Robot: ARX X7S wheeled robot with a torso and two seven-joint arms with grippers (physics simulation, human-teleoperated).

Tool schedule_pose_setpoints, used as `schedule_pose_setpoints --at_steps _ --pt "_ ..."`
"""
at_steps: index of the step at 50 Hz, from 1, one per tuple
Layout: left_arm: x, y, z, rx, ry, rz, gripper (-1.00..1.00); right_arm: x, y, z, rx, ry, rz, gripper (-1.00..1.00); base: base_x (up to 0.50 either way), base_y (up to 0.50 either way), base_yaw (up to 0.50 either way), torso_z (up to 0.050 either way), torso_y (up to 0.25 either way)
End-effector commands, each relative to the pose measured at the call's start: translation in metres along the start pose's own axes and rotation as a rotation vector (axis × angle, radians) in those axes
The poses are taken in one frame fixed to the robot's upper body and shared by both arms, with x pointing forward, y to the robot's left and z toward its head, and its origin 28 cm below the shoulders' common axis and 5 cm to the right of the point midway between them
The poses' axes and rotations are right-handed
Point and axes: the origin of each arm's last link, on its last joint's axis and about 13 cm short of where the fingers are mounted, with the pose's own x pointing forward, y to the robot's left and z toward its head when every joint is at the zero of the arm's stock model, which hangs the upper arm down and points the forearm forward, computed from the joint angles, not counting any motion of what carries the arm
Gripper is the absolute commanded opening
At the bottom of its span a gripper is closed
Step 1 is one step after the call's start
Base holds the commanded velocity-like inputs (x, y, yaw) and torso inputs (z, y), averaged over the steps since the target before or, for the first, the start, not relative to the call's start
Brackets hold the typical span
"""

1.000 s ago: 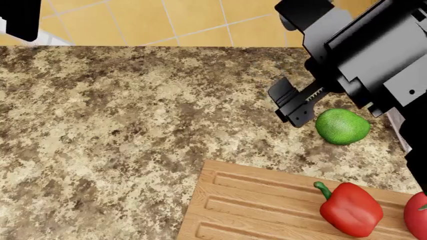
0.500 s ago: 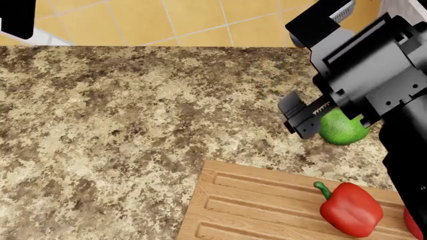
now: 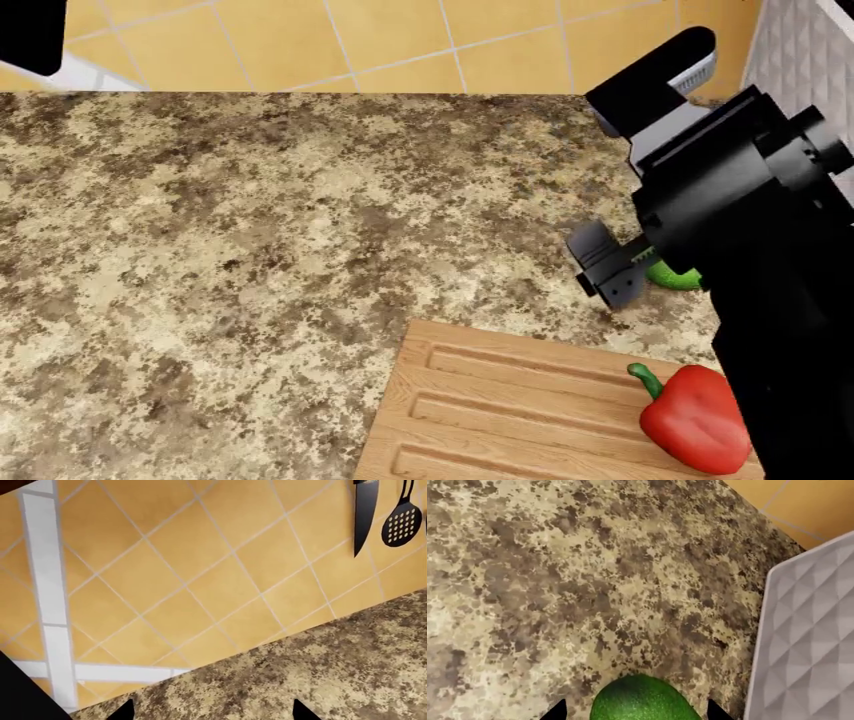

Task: Place the avocado, onion, tomato and bell pepper on the cutting board.

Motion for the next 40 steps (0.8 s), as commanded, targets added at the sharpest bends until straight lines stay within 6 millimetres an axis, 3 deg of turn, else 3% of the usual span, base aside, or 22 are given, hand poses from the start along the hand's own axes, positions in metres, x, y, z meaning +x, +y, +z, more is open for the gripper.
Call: schedule_pose_setpoints --at_steps 1,19,20,29,40 --pt "-0.002 0.002 0.002 0.002 -0.005 0.004 1.0 0.011 0.003 -0.009 0.017 0.029 0.007 1.0 0.0 0.0 0.0 0.0 0.0" --pt "-0.004 0.001 0.005 -0.006 -0.009 -0.015 1.0 0.022 0.007 -0.026 0.052 0.077 0.001 1.0 0.0 0.0 0.0 0.0 0.0" --pt "-0.004 0.001 0.004 -0.007 -0.009 -0.014 1.0 0.022 0.007 -0.025 0.048 0.07 -0.01 -1.0 0.0 0.0 0.0 0.0 0.0" --pt "-0.005 0.0 0.005 -0.009 -0.013 -0.014 1.0 0.012 0.001 -0.019 0.036 0.025 -0.015 -1.0 0.0 0.0 0.0 0.0 0.0" --pt "-0.011 0.001 0.008 -0.012 -0.03 -0.011 1.0 -0.059 -0.002 -0.001 -0.02 -0.161 -0.025 -1.0 0.0 0.0 0.0 0.0 0.0"
